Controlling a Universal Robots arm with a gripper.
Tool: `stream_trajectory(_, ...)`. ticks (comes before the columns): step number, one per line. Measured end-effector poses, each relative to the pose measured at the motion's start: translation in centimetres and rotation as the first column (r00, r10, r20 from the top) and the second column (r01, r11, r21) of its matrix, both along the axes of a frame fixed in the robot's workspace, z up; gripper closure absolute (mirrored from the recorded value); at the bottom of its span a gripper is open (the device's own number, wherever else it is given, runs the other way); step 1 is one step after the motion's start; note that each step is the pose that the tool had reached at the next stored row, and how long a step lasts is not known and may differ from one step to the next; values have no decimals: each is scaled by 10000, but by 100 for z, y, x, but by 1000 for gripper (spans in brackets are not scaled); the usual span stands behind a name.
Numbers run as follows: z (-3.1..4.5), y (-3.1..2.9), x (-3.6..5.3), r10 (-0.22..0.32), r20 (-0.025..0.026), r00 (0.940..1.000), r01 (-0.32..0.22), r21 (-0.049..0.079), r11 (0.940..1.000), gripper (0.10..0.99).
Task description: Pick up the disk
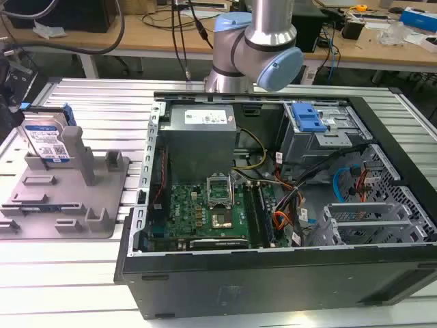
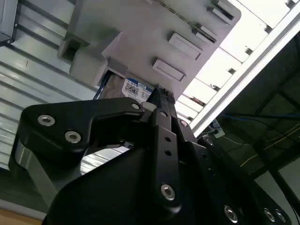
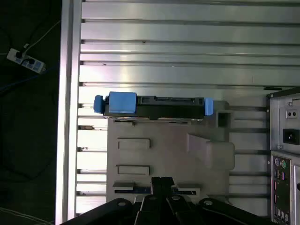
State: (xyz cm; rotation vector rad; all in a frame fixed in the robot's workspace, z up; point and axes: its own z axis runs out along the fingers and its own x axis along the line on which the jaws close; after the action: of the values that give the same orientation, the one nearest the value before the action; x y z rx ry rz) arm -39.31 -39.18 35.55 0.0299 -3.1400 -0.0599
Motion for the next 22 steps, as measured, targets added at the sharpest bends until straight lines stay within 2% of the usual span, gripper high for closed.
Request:
stream_trajectory(9, 0, 0, 0, 42, 0, 10000, -42, 0, 10000, 980)
stream_trajectory(11, -1, 0, 0, 407, 1, 9992, -407, 1, 9992, 980)
stream_trajectory(13, 0, 0, 0, 1076, 0, 9942, -1076, 0, 9942, 980)
stream_trajectory(14, -1, 0, 0, 1567, 1, 9876, -1567, 1, 9876, 980)
stream_trajectory(16, -5, 0, 0, 2490, 1, 9685, -2490, 0, 9685, 980)
stream_trajectory(17, -6, 0, 0, 2763, 0, 9611, -2763, 0, 9611, 980)
stream_trajectory(20, -10, 0, 0, 3298, 0, 9441, -3298, 0, 9441, 980)
stream_trajectory(21, -12, 0, 0, 3553, 0, 9347, -3553, 0, 9347, 980)
stream_trajectory(22, -16, 0, 0, 3994, 0, 9168, -3994, 0, 9168, 980)
